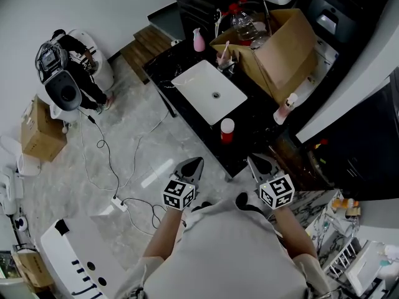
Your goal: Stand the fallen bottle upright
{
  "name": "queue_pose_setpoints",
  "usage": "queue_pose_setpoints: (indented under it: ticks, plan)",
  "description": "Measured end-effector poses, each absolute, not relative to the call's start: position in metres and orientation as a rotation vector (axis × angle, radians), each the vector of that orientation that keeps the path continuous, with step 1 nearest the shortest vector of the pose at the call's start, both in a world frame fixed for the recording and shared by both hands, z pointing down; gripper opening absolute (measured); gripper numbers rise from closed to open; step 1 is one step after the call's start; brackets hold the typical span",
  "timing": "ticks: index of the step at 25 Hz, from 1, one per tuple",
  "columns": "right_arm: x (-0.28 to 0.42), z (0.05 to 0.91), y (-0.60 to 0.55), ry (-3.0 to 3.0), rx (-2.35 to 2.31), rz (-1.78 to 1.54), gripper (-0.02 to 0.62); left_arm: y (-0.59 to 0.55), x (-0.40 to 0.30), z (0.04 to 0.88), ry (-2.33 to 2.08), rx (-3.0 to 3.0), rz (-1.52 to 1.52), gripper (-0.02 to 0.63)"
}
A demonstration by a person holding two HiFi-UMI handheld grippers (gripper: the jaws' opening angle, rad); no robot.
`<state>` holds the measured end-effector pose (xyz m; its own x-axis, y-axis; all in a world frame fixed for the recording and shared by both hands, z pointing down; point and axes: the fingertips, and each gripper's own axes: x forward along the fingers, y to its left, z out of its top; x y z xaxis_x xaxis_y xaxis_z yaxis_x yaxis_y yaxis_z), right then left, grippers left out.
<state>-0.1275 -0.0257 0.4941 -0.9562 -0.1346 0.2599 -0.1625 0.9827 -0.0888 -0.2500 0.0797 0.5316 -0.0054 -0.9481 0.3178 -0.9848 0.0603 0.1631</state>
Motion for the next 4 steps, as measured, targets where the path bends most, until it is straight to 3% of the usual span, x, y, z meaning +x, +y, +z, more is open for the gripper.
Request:
queue_pose_setpoints:
  ticks: [4]
  plan:
    - [-0.1254,0.4925,-0.031,-2.876,0.226,0.158,0.037,0.0751,-0.2461,0.5304,-1.998,1.949,0.159,0.006]
